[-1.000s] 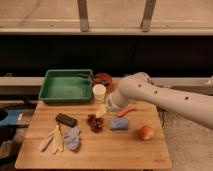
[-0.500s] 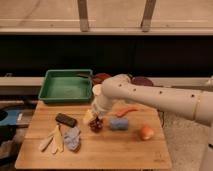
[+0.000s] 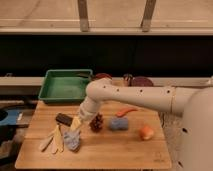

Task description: Wipe tray with towel

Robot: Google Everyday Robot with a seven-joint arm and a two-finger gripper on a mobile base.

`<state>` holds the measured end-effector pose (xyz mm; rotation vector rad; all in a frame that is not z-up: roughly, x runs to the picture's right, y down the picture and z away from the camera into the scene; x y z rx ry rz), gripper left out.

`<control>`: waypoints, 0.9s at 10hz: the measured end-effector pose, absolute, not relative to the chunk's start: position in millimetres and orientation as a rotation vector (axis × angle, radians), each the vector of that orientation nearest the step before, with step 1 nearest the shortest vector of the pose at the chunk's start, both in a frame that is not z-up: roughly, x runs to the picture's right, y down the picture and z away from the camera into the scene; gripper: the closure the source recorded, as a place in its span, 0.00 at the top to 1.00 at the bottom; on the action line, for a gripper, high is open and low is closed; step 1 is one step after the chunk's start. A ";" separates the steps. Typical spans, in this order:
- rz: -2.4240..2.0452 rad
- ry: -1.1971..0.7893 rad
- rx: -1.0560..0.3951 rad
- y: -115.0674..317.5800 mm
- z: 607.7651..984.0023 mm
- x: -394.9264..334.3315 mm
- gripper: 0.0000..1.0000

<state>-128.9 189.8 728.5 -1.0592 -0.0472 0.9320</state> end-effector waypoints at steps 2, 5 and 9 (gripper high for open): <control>0.891 -0.067 -1.089 199.9 719.0 -143.9 0.63; 0.893 -0.067 -1.088 199.5 719.3 -143.0 0.63; 0.852 -0.019 -1.099 210.8 726.6 -159.2 0.63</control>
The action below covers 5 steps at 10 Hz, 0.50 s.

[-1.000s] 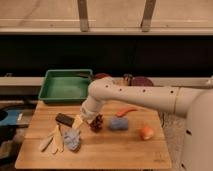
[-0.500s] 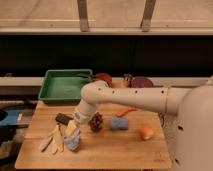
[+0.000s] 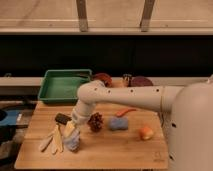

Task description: Wipe tray with towel

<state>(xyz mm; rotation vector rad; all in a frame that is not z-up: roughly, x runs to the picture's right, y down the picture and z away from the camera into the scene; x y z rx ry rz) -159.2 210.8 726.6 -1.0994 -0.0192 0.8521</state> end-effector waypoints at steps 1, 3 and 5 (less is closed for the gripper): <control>0.835 -0.008 -1.106 215.8 730.4 -170.9 0.63; 0.812 0.013 -1.116 222.4 733.2 -176.7 0.63; 0.794 0.034 -1.124 231.6 738.7 -180.0 0.63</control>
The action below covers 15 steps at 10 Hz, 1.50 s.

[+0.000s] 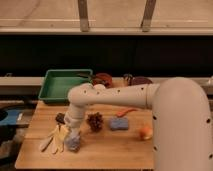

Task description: Wipe tray with towel

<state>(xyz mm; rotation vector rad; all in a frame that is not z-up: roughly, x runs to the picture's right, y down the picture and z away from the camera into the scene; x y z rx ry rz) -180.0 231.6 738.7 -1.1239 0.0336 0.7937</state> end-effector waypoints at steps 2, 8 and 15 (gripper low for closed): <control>0.782 0.071 -1.115 240.1 746.9 -179.0 0.63; 0.788 0.102 -1.133 255.6 763.3 -178.1 0.63; 0.785 0.073 -1.176 262.7 763.4 -183.1 0.29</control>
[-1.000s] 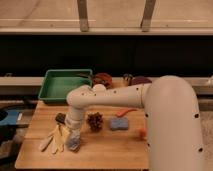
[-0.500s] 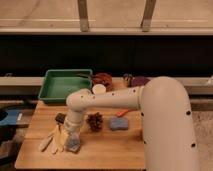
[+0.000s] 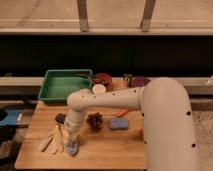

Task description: Wipe tray with towel

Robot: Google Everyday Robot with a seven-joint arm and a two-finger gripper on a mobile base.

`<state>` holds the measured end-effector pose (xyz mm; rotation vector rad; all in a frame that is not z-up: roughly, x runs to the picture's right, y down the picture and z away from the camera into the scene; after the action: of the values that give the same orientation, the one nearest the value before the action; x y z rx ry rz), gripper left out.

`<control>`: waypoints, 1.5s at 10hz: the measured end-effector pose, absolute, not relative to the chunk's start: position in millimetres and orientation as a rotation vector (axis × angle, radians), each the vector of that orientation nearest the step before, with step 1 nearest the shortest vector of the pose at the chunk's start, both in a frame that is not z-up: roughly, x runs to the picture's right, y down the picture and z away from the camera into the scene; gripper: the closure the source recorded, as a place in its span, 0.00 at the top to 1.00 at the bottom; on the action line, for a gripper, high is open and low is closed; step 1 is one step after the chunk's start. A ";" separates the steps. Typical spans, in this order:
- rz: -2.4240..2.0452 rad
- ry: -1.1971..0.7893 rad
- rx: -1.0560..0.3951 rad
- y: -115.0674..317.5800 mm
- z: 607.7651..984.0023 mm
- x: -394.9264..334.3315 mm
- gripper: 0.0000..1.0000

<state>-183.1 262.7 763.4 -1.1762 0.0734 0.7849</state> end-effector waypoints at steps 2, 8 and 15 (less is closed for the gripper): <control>0.790 0.032 -1.192 268.0 762.0 -181.7 0.10; 0.840 -0.109 -1.192 243.2 745.8 -165.3 0.00; 0.956 -0.391 -0.941 123.0 705.9 -123.5 0.00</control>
<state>-123.5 123.0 705.9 -0.9405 -0.3915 0.9561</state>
